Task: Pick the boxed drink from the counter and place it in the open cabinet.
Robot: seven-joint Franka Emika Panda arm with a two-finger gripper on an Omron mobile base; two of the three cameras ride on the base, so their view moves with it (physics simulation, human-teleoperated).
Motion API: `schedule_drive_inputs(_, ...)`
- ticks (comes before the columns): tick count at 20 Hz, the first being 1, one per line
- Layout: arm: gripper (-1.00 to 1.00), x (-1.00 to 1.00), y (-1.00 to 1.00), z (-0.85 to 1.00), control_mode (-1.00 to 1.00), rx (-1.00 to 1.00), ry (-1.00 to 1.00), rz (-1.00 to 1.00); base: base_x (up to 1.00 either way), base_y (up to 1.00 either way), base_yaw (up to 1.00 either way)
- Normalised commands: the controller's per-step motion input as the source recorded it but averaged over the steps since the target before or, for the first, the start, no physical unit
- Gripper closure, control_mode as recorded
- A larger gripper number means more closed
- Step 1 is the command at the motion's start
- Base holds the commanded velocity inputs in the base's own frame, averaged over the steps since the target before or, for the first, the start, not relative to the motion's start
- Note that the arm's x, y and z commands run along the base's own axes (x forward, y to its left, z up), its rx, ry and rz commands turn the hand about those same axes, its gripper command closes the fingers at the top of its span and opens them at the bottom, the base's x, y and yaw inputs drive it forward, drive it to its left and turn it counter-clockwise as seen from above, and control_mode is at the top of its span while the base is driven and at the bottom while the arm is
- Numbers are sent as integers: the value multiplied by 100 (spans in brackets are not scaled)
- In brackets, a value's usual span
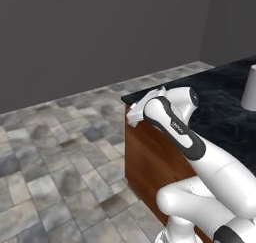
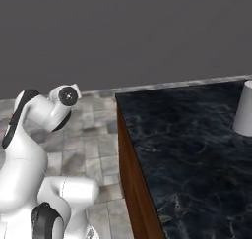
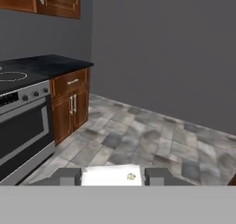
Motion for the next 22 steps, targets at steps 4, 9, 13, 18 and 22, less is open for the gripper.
schedule_drive_inputs(4, 100, 0, 0, 0, 100, 0, 0, 0, 38, 0, 1)
schedule_drive_inputs(9, 100, 0, 0, 0, 100, 0, 0, 0, 3, -5, 24)
schedule_drive_inputs(13, 100, 0, 0, 0, 100, 0, 0, 0, -15, -22, 46)
schedule_drive_inputs(18, 100, 0, 0, 0, 100, 0, 0, 0, -22, -17, 53)
schedule_drive_inputs(22, 100, 0, 0, 0, 100, 0, 0, 0, -32, -9, 56)
